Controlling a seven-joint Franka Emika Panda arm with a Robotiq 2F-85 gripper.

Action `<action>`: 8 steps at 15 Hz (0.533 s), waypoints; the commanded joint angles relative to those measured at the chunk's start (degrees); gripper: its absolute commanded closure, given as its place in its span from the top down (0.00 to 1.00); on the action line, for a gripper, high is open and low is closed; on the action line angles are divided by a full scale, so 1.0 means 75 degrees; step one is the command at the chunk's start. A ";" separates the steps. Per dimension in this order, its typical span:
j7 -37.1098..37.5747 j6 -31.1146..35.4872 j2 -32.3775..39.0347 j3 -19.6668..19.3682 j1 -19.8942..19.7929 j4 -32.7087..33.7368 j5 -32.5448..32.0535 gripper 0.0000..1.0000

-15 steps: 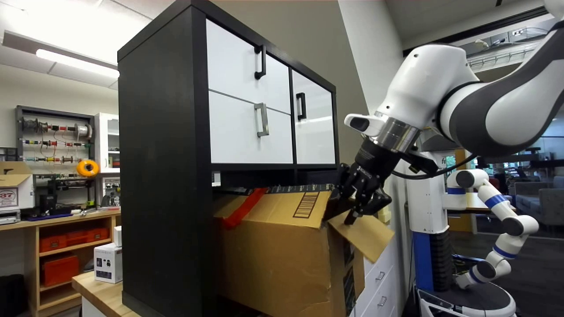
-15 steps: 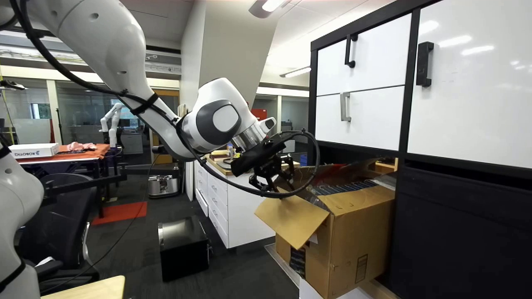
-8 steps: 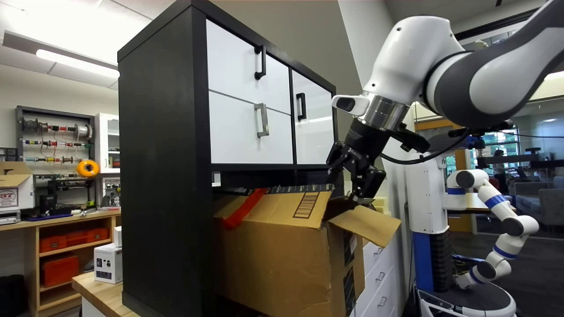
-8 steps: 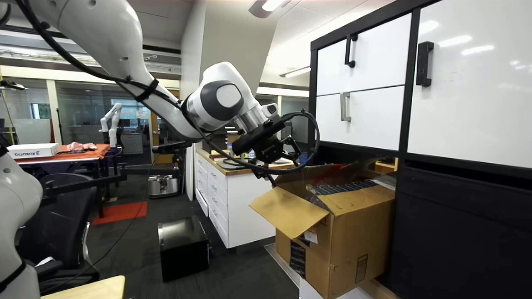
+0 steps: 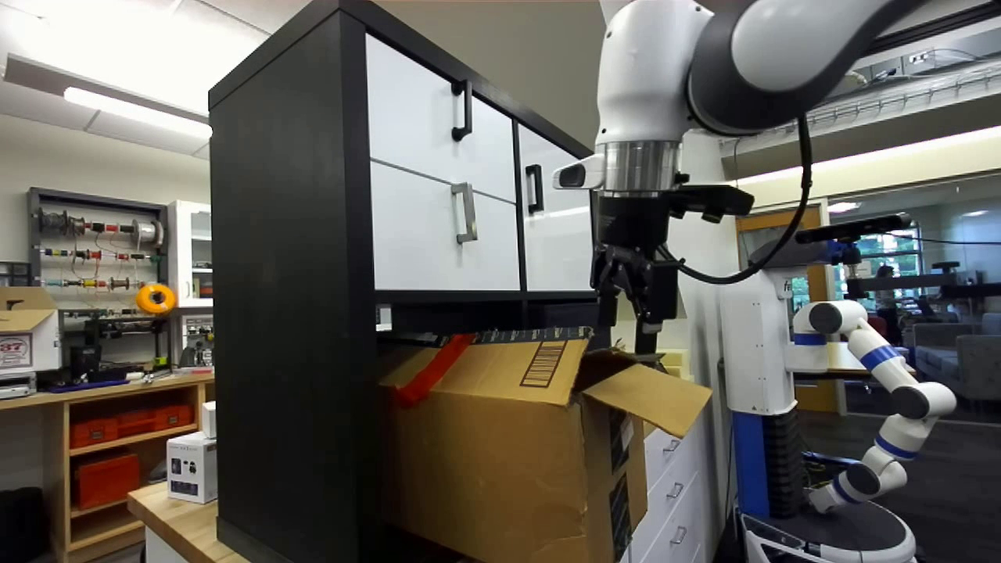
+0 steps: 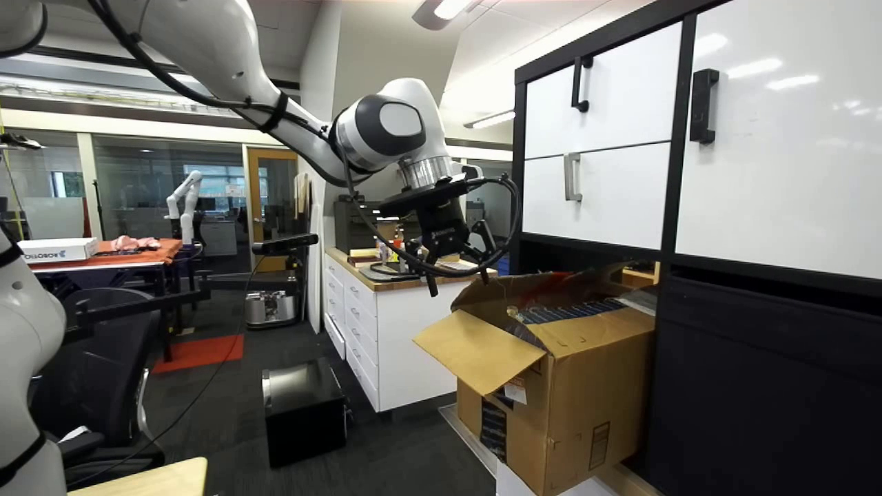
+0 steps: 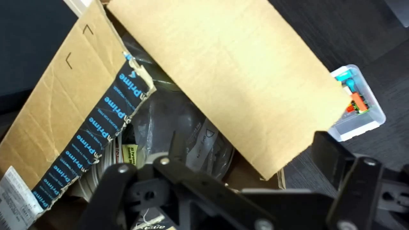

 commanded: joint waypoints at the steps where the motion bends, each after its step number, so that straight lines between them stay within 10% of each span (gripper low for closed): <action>1: 0.0242 -0.0997 0.0423 -0.0153 0.0078 0.0893 0.0579 1.00; 8: 0.0266 -0.0983 0.0506 -0.0210 0.0053 0.1053 0.0693 1.00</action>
